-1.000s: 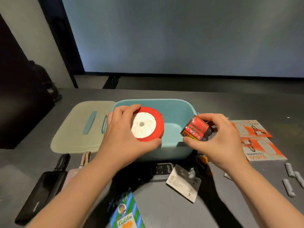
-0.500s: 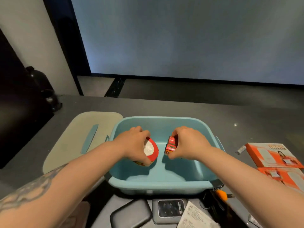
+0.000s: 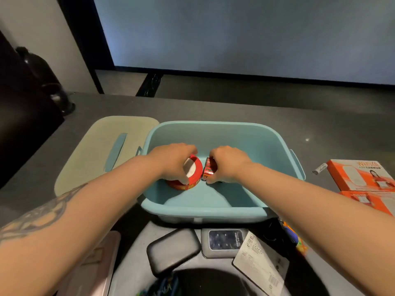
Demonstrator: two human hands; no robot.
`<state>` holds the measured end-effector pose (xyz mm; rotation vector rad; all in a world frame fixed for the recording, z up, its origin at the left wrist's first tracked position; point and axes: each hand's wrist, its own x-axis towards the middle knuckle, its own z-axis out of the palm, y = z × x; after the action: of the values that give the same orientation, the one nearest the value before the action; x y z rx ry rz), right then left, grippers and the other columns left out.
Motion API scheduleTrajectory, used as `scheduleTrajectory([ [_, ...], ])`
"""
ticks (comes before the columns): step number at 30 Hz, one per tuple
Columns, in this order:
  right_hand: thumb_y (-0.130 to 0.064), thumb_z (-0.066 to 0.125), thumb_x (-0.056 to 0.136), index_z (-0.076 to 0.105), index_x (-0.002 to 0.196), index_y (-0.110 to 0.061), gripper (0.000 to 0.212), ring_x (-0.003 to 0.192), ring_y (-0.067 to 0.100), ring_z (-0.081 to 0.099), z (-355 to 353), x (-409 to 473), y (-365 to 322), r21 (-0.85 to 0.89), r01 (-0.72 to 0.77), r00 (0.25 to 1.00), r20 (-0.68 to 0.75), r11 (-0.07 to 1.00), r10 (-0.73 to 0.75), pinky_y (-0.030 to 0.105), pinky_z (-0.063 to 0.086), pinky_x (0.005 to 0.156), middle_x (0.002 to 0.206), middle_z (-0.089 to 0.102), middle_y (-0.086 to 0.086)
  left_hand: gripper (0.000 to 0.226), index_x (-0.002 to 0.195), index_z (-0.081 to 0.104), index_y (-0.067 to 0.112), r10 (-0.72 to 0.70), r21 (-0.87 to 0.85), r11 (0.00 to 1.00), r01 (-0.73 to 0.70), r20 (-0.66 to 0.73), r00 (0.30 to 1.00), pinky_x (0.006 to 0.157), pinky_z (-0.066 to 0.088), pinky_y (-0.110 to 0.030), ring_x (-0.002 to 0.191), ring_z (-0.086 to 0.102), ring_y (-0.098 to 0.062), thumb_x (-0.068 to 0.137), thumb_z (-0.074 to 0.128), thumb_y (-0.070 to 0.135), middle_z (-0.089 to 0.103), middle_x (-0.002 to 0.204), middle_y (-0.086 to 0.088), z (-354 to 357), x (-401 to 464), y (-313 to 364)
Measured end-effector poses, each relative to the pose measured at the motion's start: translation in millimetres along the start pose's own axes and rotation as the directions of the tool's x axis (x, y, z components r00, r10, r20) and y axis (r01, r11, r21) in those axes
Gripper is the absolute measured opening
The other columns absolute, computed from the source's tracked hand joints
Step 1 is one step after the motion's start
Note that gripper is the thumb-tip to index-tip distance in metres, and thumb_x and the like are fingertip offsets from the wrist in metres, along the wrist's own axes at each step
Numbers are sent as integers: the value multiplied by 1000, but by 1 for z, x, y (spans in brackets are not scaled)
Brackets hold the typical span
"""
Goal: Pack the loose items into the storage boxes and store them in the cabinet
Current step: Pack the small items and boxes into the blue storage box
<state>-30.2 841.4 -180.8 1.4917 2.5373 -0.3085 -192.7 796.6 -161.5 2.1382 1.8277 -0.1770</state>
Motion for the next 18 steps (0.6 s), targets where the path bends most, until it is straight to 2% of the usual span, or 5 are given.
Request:
scheduleTrajectory([
  [6,-42,73,75,53,126,-26,58,113,16,55,-26,-76,0,289,148,941,-336,946,-45,37,47,91,125,59,-6,32,115,58,29,-60,-363,916,-169,-543,837,89,46,-31,100,57,-8,84,65,28,62,110,11,-6,-76,22],
  [9,-25,69,77,60,116,-24,40,105,10,57,-7,-140,-8,363,355,803,-590,862,-83,31,46,88,111,63,-12,18,99,63,25,-103,-414,857,-306,-720,687,78,41,-16,86,57,-1,82,64,18,62,93,15,16,-132,37],
  [12,-9,66,76,65,106,-16,31,99,15,57,36,-186,-15,269,491,609,-786,829,-106,29,43,87,104,64,-8,17,94,64,24,-133,-437,838,-328,-746,653,75,39,-10,83,55,3,80,62,15,59,87,18,56,-169,49],
  [14,-5,67,75,68,101,-14,28,96,17,59,67,-198,-16,268,489,630,-767,830,-124,33,46,83,100,65,-5,21,95,64,26,-158,-475,837,-272,-686,710,78,40,-10,87,56,3,79,65,11,59,90,19,87,-178,52],
  [18,-22,74,77,65,114,-19,38,114,18,53,110,-193,-15,285,294,854,-507,912,-116,37,44,96,118,62,-6,28,106,64,26,-245,-493,869,-43,-504,828,92,42,-29,106,55,-9,79,69,21,61,109,13,135,-174,50],
])
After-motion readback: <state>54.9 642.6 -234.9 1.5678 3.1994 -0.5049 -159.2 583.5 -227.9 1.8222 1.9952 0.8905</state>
